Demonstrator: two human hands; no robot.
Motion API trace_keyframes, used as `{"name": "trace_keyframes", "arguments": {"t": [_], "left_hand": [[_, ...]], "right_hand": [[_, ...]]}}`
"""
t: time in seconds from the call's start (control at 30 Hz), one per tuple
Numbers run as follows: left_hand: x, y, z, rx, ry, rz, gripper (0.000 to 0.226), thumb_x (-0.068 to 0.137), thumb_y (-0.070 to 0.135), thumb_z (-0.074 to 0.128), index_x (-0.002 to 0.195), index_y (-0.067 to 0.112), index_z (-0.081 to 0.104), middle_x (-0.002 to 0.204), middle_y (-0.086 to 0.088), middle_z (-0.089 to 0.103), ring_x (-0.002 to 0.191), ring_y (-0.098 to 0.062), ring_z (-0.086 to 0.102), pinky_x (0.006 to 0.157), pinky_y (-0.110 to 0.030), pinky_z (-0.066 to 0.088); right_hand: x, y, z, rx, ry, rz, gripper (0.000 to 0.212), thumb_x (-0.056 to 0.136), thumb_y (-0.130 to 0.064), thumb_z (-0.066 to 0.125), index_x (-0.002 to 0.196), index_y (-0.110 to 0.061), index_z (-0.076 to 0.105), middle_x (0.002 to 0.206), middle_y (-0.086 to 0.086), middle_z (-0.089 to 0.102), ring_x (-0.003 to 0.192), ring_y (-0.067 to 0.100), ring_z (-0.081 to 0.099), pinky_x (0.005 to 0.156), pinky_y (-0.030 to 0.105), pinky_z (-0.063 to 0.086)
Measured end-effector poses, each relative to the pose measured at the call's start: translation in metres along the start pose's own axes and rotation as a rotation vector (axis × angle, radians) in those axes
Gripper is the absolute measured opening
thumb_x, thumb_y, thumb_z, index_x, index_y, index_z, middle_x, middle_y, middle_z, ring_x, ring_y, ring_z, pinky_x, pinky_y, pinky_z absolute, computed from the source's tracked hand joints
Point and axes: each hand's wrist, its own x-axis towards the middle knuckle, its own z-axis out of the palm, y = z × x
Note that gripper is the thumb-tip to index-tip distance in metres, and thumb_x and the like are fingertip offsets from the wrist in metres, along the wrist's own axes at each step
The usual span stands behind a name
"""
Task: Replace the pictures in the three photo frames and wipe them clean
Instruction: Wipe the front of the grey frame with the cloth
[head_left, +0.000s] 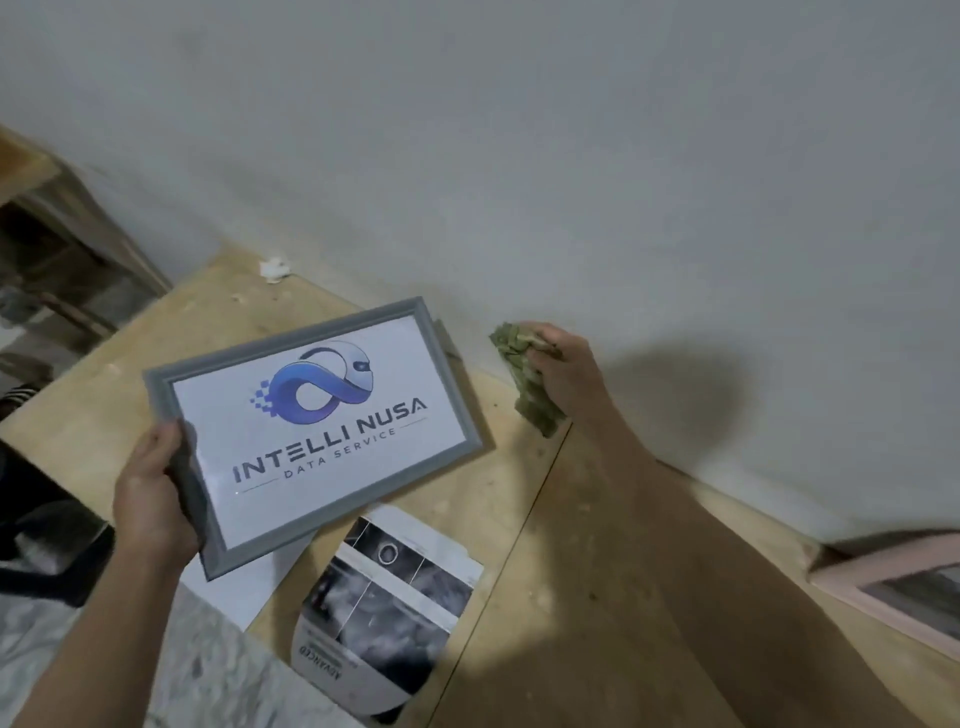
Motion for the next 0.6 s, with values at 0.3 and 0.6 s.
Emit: {"name": "trace_keyframes", "arguments": {"t": [0.3,0.6], "left_hand": [[0.047,-0.085,-0.115,0.098,0.111,-0.198,0.059,0.076,0.058,0.074,0.115,0.015,0.063,0.111,-0.023,0.057,0.075,-0.032,0.061,0.044,-0.075,0.039],[-0.015,-0.030,0.004,0.121,-0.041,-0.062,0.028,0.098,0.031,0.051,0.073,0.025,0.060,0.078,-0.002,0.065,0.059,-0.018,0.064,0.051,-0.025,0.055]], "right_hand": [[0.009,0.170,0.063,-1.090,-0.363,0.011,0.070,0.092,-0.057,0.023,0.152,-0.021,0.022,0.161,0.012,0.011,0.148,0.033,0.009,0.116,0.055,0.006],[-0.006,0.081,0.053,-0.242,-0.120,0.188,0.038,0.096,-0.030,0.039,0.120,-0.007,0.057,0.111,0.009,0.061,0.099,0.018,0.057,0.087,0.035,0.044]]}}
